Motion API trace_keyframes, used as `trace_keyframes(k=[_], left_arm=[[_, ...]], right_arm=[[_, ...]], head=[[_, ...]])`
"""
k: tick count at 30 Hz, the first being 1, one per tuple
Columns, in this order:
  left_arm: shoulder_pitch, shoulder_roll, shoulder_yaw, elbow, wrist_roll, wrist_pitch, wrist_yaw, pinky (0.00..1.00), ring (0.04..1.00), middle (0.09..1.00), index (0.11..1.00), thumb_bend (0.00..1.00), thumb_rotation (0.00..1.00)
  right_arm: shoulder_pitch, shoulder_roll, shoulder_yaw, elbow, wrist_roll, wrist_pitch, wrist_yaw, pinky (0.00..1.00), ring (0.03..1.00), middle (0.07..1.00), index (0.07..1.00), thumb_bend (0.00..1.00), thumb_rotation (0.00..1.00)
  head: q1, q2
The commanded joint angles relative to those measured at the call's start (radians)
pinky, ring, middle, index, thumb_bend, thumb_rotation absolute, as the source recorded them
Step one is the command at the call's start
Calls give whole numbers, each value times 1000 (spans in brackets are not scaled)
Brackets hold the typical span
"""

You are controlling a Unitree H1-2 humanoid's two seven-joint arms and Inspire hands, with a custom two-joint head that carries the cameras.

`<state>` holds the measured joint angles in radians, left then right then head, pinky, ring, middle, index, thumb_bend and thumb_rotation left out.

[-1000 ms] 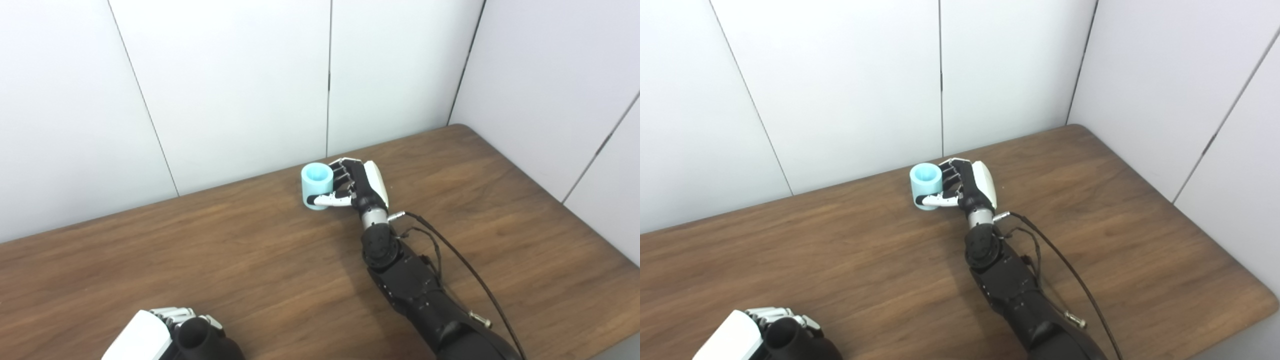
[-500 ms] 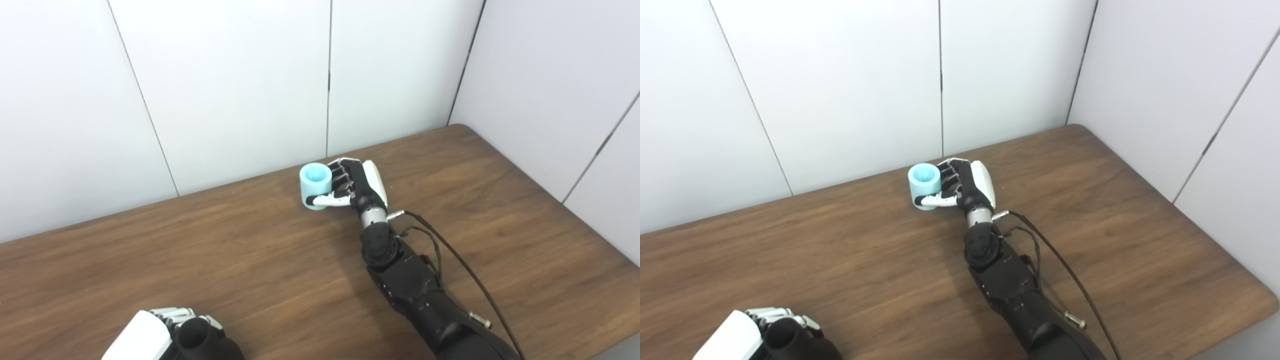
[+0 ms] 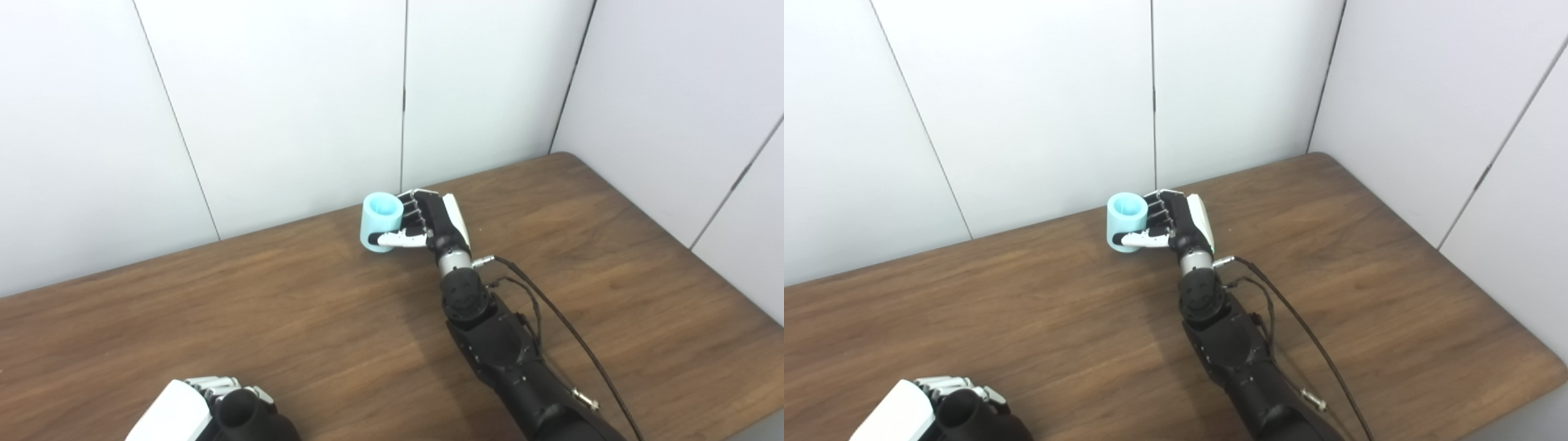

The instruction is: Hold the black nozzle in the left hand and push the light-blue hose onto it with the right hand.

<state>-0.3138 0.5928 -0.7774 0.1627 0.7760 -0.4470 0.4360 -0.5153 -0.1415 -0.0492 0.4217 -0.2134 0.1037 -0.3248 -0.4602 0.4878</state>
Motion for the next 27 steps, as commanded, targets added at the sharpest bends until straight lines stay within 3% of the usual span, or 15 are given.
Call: trace_keyframes(k=[1,8,11,13,17,20,21,23,27], left_arm=[[139,-7,-91,116,-21,-23,16,361,469,481,490,522,0],[125,-5,-101,126,-35,-23,12,358,466,484,486,522,0],[116,-9,-109,137,-30,-23,21,356,466,484,487,522,0],[109,-15,-114,146,-23,-23,28,353,463,482,490,522,0],[100,-31,-115,158,-21,-23,21,347,456,483,488,522,0],[94,-47,-114,162,-17,-23,15,362,467,482,489,522,0],[92,-55,-112,162,-14,-23,12,365,469,482,489,522,0],[87,-70,-111,166,-3,-23,8,366,468,483,489,522,0],[76,-106,-121,197,6,-23,-2,369,458,488,482,522,0]], right_arm=[[-42,2,-12,-66,8,0,7,537,493,471,472,518,0],[-28,9,-20,-121,25,32,36,606,501,458,478,517,0],[-21,11,-19,-151,25,46,46,555,497,461,477,517,0],[-18,9,-16,-169,19,59,52,582,501,452,480,516,0],[7,1,7,-269,-4,130,88,557,503,462,472,516,0],[32,-3,13,-359,1,175,127,543,499,467,471,516,0],[40,-6,12,-389,9,188,142,471,466,472,478,518,0],[56,-7,7,-447,25,211,172,427,447,481,478,518,0],[97,-7,2,-566,46,263,224,436,449,487,472,518,0]], head=[[-2,0],[-2,-3],[7,-3],[10,-7],[33,-8],[82,7],[105,15],[140,26],[216,39]])
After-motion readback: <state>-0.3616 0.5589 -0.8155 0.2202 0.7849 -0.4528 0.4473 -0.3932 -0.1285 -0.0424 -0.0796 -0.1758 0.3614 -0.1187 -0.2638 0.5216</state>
